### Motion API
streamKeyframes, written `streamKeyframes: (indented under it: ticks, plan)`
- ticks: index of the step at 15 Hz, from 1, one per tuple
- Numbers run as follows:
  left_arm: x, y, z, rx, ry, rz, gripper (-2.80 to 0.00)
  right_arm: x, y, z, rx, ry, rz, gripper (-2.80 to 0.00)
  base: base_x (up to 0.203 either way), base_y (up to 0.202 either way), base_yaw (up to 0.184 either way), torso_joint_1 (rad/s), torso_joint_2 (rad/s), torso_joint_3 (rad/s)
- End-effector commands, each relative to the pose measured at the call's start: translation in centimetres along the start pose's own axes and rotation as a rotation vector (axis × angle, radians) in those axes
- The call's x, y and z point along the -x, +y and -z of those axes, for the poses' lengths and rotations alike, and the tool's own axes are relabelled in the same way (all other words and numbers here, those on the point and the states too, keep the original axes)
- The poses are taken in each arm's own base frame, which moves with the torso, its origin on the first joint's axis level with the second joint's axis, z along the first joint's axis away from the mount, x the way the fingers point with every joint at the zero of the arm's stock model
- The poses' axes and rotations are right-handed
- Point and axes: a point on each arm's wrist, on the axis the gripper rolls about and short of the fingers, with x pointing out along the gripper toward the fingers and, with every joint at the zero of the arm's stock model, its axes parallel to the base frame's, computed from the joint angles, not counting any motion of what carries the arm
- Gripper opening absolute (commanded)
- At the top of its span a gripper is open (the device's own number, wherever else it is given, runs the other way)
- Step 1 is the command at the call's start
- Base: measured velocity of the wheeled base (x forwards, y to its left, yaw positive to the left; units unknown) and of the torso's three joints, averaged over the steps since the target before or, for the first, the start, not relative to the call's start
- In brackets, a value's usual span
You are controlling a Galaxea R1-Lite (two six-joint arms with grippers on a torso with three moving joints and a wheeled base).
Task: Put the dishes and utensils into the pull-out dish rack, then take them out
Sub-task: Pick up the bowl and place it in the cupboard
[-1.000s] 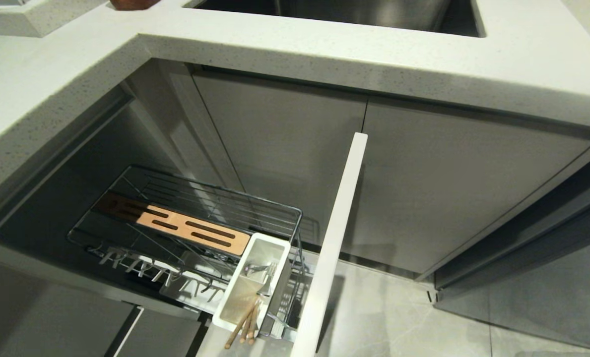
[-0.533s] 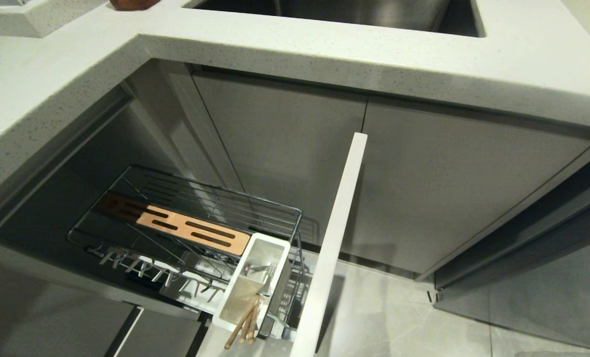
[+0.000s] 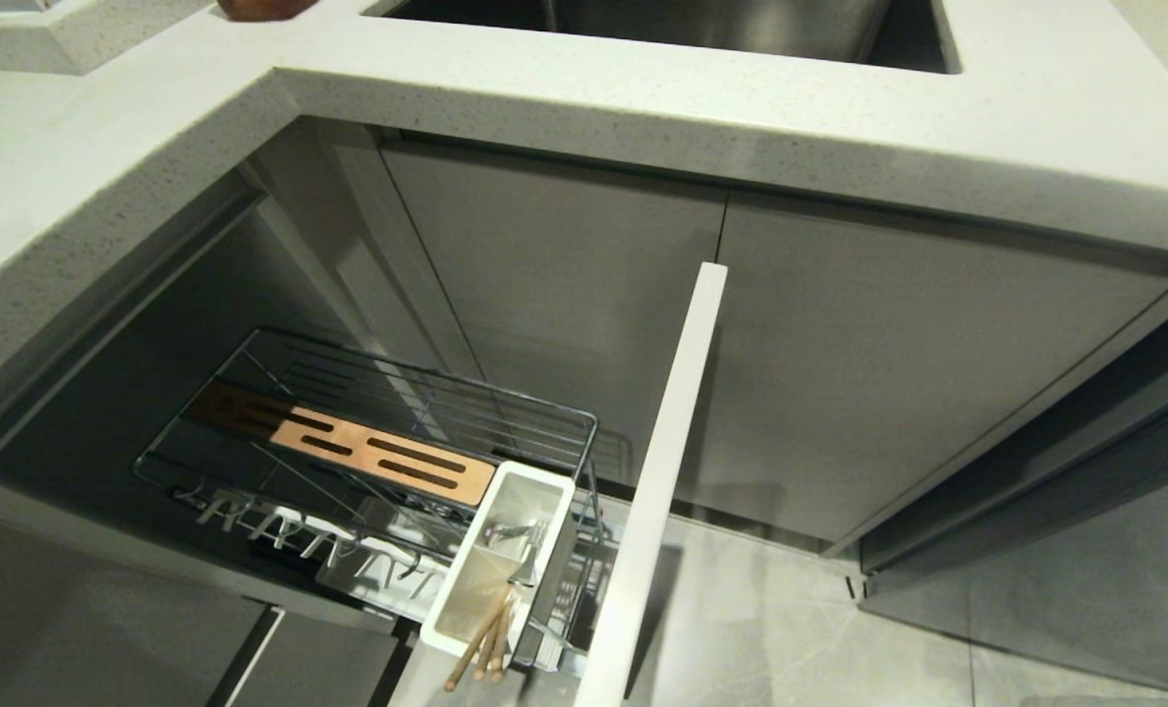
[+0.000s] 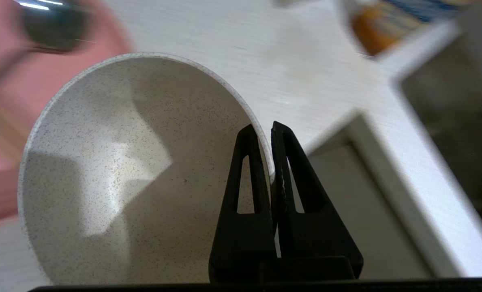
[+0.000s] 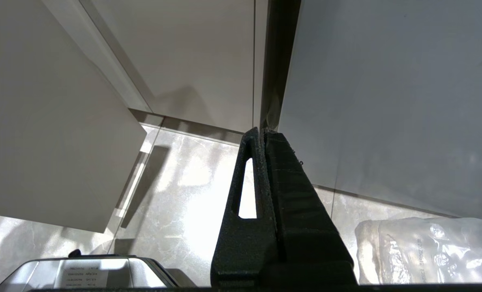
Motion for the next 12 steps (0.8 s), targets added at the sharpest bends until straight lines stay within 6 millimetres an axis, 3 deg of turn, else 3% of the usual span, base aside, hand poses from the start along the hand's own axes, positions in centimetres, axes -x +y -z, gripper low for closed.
streamKeyframes:
  ticks: [1,5,12]
  plan:
    - [1.0,-0.7,0.0,0.038,0.043,0.133,-2.80,0.0,0.0,0.0,0.000,0.001,0.000,-2.80,0.000,0.000,0.000,0.000,0.00,0.000]
    - [0.8,-1.1,1.1,0.088,0.161,0.360,-2.80,0.0,0.0,0.1,0.000,0.002,-0.001,-2.80,0.000,0.000,0.000,0.000,0.00,0.000]
    - [-2.3,-1.0,5.3,0.102,0.308,0.482,-2.80,0.0,0.0,0.1,0.000,0.002,0.000,-2.80,0.000,0.000,0.000,0.000,0.00,0.000]
